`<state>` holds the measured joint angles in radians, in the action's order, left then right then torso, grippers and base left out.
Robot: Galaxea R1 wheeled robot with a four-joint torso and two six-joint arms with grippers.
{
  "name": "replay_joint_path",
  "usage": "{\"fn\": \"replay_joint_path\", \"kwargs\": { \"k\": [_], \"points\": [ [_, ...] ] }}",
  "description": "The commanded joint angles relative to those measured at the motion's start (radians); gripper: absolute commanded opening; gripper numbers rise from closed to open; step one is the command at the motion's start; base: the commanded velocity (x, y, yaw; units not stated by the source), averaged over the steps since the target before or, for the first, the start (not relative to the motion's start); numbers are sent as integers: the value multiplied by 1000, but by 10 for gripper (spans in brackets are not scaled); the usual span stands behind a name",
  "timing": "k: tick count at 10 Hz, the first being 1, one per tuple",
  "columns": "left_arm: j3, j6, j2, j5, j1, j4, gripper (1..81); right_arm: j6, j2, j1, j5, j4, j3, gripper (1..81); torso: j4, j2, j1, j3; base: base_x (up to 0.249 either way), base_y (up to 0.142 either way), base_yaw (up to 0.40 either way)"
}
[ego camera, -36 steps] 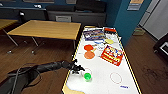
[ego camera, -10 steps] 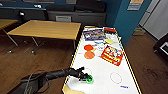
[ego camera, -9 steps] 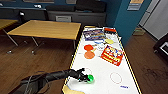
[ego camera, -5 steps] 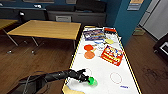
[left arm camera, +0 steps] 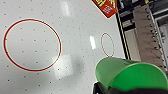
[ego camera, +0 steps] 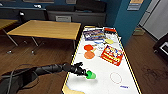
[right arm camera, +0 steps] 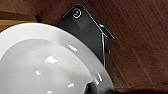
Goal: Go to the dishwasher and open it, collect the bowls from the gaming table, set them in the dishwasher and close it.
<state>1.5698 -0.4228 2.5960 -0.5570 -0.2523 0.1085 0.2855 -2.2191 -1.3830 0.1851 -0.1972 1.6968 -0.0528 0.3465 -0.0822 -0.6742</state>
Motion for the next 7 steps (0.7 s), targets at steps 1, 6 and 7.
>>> {"fn": "replay_joint_path", "kwargs": {
  "k": [1, 6, 7],
  "points": [
    [-258, 2, -263, -34, 88, -36, 10, -5, 63, 17, -69, 22, -42, 10, 0, 0, 0, 57, 0, 0, 0],
    [-338, 1, -479, 19, -241, -240, 10, -5, 53, 8, -67, 22, -43, 10, 0, 0, 0, 170, 0, 0, 0],
    [-333, 4, -497, 51, -299, -278, 10, -5, 45, 8, -68, 22, -37, 10, 0, 0, 0, 190, 0, 0, 0]
  ]
}}
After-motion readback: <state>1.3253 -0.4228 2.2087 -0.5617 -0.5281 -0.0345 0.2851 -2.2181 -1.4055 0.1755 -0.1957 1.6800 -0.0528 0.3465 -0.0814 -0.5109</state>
